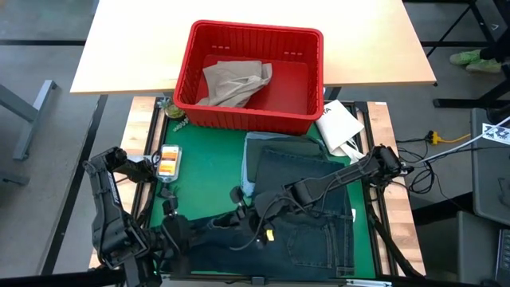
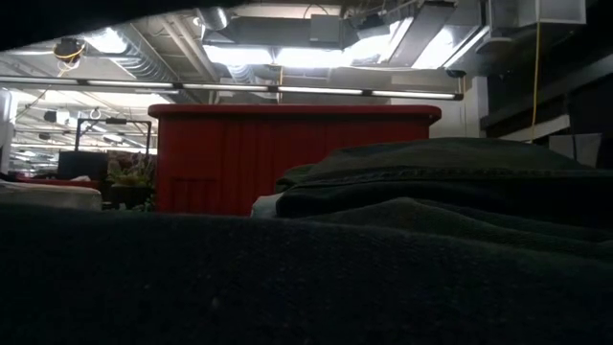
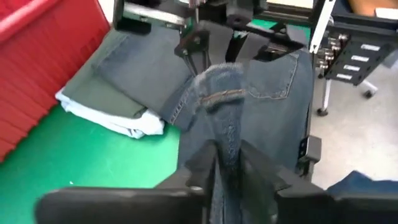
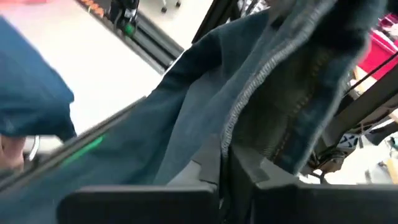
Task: Fold Laundry from Bin
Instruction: Fold the dark blue pants
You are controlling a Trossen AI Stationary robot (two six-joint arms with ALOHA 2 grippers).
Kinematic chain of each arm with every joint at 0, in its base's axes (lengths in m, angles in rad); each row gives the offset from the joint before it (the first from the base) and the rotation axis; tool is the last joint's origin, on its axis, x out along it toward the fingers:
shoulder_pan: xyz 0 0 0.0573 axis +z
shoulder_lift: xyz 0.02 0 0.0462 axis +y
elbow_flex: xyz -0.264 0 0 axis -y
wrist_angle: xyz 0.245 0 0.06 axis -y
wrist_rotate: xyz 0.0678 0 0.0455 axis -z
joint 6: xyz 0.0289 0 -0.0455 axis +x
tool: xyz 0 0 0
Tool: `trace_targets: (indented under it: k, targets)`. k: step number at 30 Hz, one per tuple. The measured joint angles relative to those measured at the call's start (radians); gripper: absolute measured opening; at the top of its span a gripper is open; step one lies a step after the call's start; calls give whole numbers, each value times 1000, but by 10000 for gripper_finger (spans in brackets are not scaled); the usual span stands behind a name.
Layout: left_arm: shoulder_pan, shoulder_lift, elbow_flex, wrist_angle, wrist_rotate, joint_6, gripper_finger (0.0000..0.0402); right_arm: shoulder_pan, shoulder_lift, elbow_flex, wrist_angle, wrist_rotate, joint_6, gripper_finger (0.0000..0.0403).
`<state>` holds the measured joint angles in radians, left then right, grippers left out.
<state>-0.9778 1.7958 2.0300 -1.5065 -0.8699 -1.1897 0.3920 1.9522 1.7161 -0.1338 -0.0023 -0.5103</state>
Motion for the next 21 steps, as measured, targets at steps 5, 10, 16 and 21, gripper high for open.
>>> trace_targets:
  k: [5, 10, 16, 21]
  targets:
    - [1, 0, 0, 1, 75, 43, 120, 0, 0, 0, -65, 62, -174, 14]
    - [-1, 0, 0, 1, 172, 71, 156, 0, 0, 0, -109, 176, -310, 5]
    - [-3, 0, -104, 3, 227, -28, 160, 25, -1, 0, -199, 118, -422, 11]
    - [-2, 0, -237, 1, 297, -119, 145, 70, -1, 0, -379, 123, -451, 4]
